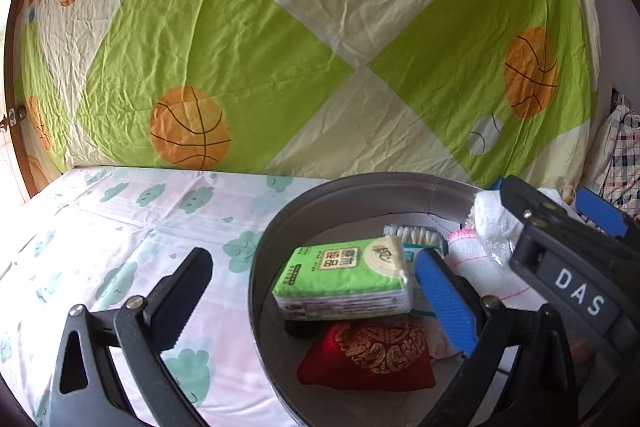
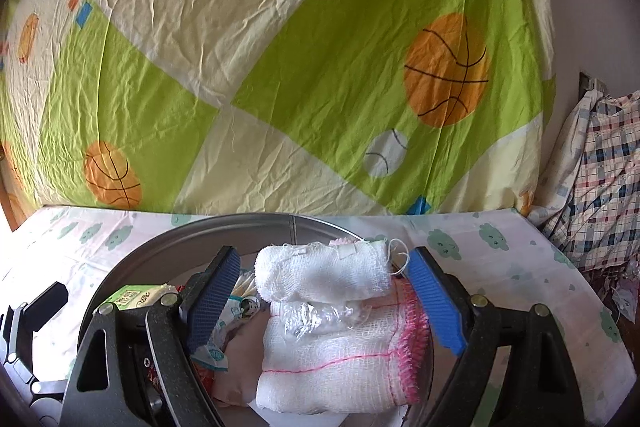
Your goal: Organize soft objects
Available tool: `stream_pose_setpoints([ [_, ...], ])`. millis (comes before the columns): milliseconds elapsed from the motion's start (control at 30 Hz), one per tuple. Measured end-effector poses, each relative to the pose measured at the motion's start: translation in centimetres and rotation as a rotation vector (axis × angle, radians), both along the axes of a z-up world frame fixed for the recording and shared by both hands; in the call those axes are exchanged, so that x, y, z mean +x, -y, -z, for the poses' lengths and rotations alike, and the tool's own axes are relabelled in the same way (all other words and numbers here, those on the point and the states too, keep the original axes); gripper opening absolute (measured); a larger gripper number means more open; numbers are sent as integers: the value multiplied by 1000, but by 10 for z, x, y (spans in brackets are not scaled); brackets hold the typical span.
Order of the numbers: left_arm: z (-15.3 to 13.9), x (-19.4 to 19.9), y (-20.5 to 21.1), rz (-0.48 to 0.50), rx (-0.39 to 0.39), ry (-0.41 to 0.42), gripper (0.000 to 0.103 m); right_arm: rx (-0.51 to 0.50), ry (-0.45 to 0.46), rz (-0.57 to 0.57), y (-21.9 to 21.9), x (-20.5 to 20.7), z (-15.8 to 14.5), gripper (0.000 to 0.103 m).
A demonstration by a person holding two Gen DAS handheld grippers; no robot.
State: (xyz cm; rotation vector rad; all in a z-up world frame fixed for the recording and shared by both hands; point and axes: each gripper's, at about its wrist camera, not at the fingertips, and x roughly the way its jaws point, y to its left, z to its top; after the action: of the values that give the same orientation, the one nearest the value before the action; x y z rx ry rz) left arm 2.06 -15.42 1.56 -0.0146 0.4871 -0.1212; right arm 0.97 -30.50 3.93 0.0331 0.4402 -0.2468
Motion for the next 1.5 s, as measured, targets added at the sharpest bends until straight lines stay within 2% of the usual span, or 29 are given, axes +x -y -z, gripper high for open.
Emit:
stream_pose_setpoints([
  [133,-3,-2,-11,-30,-26,32,103,-8,89,17,0,-18,-6,92],
  [200,-5,-3,-19,-40,-49,49,103,-9,146,40,0,-30,-10,98],
  [300,-4,-4,-27,-51,-59,59,103,9,204,74,1,-43,-13,99],
  [500,0,-11,-29,-35,-37,64,103,4,164,91,0,-49,-3,99],
  [800,-3,-34,-29,27,-8,123,103,-5,148,93,-7,-66,6,99],
  [1100,-4,-46,-32,44,-8,143,103,8,169,123,-13,-88,9,99],
  [1367,-5,-50,-40,50,-19,156,103,-70,175,142,-22,-94,12,99],
  [1500,-5,-55,-43,53,-20,168,103,-59,191,121,-23,-99,12,99],
])
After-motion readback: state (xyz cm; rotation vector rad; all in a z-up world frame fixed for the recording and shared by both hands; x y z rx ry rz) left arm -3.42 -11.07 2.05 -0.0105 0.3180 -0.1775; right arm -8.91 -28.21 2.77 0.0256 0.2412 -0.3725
